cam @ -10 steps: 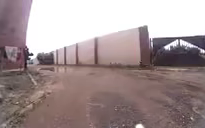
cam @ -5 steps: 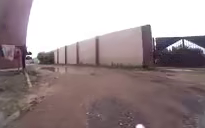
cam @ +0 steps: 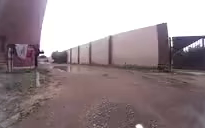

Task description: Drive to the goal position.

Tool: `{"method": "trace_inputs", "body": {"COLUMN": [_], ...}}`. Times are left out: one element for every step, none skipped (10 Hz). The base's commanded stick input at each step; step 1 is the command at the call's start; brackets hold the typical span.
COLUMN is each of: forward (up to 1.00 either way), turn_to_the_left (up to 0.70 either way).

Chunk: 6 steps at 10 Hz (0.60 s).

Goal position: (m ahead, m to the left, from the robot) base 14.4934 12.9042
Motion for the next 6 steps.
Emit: {"method": "trace_inputs", "body": {"forward": [0.50, 0.50, 0.50, 0.50, 0.50, 0.50], "turn_to_the_left": [0.01, 0.03, 0.50, 0.45, 0.31, 0.00]}}
